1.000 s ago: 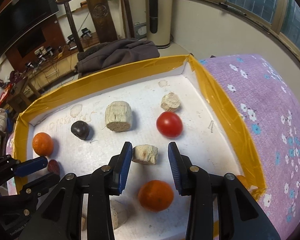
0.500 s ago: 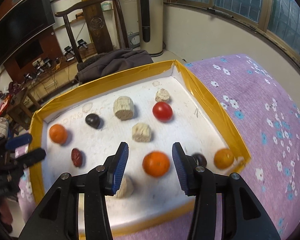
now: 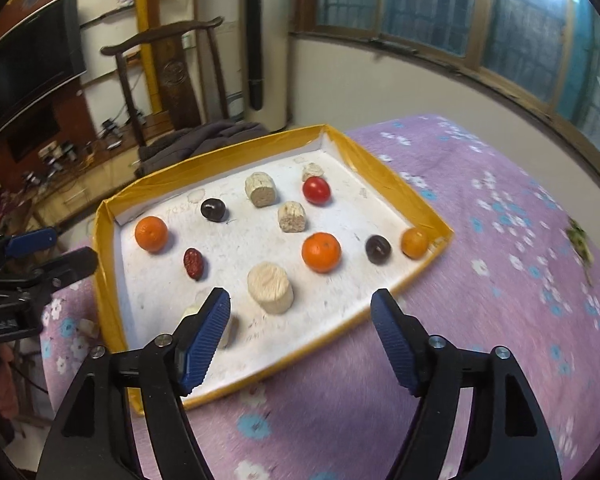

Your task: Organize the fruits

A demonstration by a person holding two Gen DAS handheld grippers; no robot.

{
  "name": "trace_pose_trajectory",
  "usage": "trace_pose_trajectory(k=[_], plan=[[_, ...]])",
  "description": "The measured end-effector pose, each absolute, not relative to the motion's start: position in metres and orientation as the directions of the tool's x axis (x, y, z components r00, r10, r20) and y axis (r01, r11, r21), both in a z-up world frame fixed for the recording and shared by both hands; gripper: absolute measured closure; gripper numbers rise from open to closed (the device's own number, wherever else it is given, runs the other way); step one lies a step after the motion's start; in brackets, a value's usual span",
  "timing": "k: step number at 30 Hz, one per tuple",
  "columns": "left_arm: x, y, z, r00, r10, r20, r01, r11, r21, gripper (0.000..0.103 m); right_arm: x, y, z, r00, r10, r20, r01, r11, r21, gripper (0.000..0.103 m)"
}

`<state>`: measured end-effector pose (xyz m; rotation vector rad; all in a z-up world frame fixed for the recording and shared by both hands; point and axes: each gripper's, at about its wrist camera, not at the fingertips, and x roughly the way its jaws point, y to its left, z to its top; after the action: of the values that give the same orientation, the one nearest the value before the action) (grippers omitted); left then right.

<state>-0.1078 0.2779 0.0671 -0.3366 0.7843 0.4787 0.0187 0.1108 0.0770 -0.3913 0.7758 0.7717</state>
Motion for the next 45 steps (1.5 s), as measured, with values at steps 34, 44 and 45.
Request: trace_pose_trajectory(k=[34, 44, 45], plan=[[-0.143, 0.214, 0.079, 0.768, 0.139, -0.625, -0.029, 0.983, 0.183, 0.001, -0.150, 0.050, 0.076, 0.731, 0.009, -0.682, -0.079, 0.994, -0.071, 0.000], [-0.148, 0.215, 0.081, 0.747, 0.072, -0.661, 0.021, 0.991, 0.131, 0.001, -0.156, 0.045, 0.075, 0.740, -0.017, -0.673, -0.032, 0.998, -0.061, 0.000], [-0.149, 0.216, 0.081, 0.749, 0.069, -0.659, 0.018, 0.992, 0.124, 0.001, -0.156, 0.045, 0.074, 0.739, -0.020, -0.673, -0.031, 0.998, -0.063, 0.000]])
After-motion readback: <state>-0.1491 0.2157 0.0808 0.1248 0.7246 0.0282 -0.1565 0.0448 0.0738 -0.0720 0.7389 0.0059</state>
